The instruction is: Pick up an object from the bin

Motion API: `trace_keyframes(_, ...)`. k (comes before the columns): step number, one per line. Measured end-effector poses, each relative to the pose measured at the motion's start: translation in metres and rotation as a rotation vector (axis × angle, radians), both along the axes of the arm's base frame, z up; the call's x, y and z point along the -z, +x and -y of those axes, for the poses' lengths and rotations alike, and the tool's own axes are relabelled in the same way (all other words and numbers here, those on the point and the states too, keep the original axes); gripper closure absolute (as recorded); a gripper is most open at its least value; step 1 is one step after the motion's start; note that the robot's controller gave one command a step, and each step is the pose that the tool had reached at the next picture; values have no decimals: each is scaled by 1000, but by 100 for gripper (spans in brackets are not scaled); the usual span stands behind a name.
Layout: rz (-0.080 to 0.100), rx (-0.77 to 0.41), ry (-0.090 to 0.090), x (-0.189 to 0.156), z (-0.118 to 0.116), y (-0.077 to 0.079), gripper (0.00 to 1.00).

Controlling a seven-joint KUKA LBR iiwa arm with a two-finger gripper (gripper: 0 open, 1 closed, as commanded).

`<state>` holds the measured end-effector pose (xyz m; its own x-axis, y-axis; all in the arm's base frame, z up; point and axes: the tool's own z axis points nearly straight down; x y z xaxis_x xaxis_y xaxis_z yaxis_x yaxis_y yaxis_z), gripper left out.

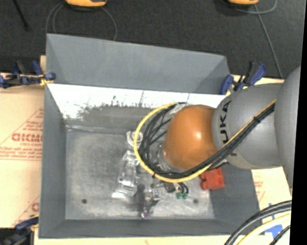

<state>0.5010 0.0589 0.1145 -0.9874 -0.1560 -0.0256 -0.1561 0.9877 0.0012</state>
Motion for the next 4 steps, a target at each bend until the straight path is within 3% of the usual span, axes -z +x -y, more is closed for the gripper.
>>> trace_keyframes(1,-19,-259,-8,11,-48,24,0)
trace_keyframes(2,-17,-254,-5,10,-49,24,100)
trace_keyframes(3,-21,-167,-5,-21,-69,57,100)
trace_keyframes(4,-6,-186,-3,-7,-69,57,100)
